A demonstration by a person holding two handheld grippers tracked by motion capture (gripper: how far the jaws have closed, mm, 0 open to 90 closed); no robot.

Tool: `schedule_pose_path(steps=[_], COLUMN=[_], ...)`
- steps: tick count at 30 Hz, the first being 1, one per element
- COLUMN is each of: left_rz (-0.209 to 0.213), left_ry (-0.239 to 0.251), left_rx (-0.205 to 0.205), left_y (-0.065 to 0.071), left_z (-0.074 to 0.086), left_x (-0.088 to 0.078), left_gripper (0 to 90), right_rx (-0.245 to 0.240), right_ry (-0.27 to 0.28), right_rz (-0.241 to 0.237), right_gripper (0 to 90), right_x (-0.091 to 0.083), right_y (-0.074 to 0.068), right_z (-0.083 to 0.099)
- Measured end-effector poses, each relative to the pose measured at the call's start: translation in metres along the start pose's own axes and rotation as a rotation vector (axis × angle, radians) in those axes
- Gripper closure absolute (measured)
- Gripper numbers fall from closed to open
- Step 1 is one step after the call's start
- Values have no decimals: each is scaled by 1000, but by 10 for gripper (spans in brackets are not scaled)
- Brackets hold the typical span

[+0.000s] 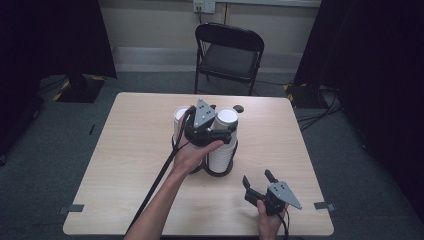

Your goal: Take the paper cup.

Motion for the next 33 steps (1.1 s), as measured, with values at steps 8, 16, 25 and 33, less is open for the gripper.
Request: schedule_pose_path(steps=[8,16,25,33], left_rz=[7,-12,-13,-26], left_ry=[-40,-70,-112,-146], left_rx=[27,31,10,5], left_y=[2,4,3,2], left_z=[2,5,10,12], left_x=[14,25,38,45], left_gripper=[185,177,173,204], right_rx=[3,5,6,6], right_ry=[3,9,10,11], right_rz=[-7,-12,-16,-21], right_gripper=[161,161,161,161], right_x=[0,-1,-1,-1], right_y=[0,1,1,0], right_z=[0,0,0,1])
Point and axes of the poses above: each handheld gripper's, and its own axes: x roughly forward along the jaws, z roughly out of its underside, y roughly to its right, the point moved 2 cm from there along x, roughly forward along the jaws, and after that the axes turned 8 degrees about -y, right-handed, at the moved point
